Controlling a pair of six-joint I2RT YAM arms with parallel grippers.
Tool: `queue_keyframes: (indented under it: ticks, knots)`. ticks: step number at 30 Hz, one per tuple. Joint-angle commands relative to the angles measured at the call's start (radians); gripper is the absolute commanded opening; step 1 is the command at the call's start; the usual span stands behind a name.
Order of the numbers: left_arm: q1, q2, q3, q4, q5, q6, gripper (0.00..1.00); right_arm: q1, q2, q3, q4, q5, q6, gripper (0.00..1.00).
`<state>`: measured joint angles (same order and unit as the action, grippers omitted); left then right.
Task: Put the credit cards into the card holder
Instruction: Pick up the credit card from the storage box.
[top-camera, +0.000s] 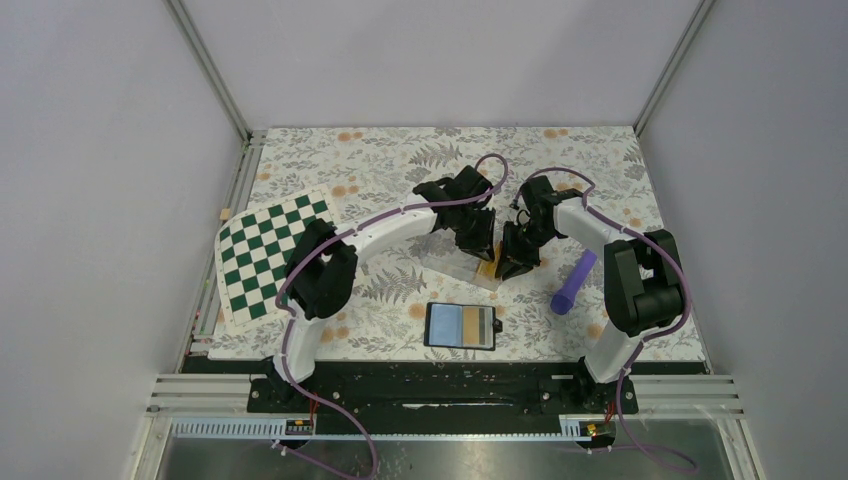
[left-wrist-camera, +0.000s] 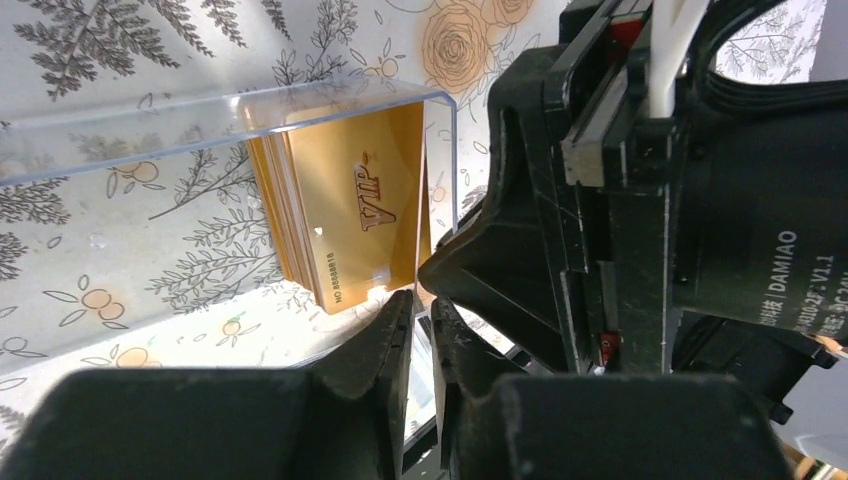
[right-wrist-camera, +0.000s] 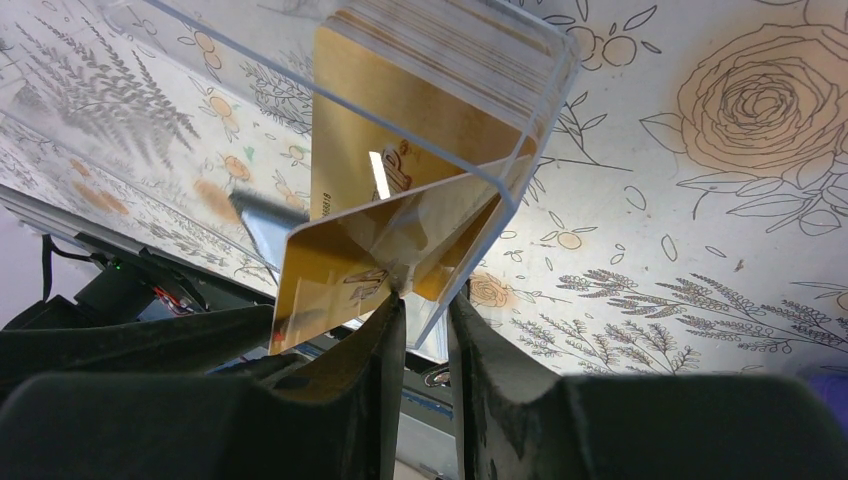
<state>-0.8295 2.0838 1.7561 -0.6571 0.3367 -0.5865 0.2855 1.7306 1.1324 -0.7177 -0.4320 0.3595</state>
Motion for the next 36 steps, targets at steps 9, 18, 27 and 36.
queue_keyframes:
  ticks: [9,18,27,36]
  knots:
    - [0.003,-0.022,-0.056,0.076,0.044,-0.029,0.08,-0.003,-0.046,0.008,0.000,-0.009,-0.008,0.29]
    - [0.007,-0.131,-0.051,0.118,-0.024,-0.032,0.00,-0.003,-0.168,0.040,-0.033,0.015,0.002,0.45]
    - [0.013,-0.446,-0.234,0.157,-0.167,-0.026,0.00,-0.003,-0.449,0.074,-0.096,0.010,-0.006,0.77]
    - [0.046,-0.865,-0.781,0.419,-0.072,-0.226,0.00,-0.003,-0.658,-0.096,-0.046,-0.174,-0.017,0.84]
